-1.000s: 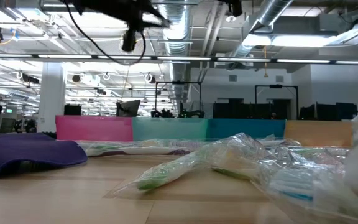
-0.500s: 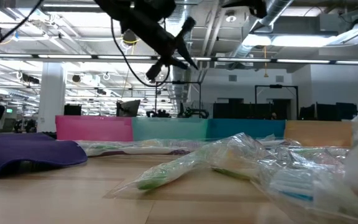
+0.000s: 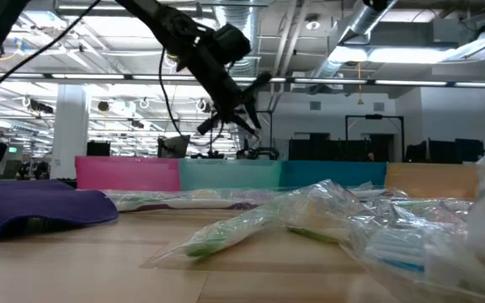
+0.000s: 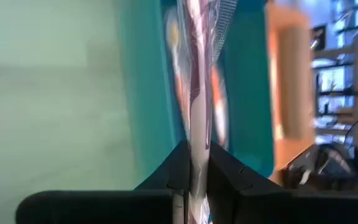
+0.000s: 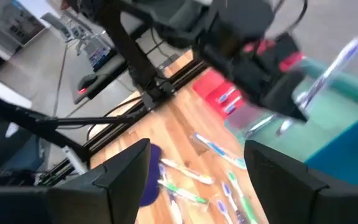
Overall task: Pick & Place Toothbrushes
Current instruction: Put the purple toothbrush into the green bin
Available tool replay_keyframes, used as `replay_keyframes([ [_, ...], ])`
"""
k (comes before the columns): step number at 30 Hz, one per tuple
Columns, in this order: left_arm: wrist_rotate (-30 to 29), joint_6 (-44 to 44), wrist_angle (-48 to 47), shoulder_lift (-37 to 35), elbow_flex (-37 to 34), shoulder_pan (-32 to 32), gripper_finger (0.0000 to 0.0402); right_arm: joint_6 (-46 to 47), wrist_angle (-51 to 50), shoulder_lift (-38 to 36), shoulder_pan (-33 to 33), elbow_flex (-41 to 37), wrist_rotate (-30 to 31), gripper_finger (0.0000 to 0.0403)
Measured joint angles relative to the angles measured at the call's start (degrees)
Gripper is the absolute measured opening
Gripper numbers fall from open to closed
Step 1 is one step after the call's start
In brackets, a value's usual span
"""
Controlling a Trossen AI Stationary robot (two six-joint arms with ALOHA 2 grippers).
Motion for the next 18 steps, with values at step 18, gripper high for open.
replay_keyframes([
  [18, 2.2, -0.4, -0.3, 5.2, 0.3, 2.4, 0.0021, -2.4, -0.8, -0.1, -0.8, 0.0, 1.4, 0.0256],
])
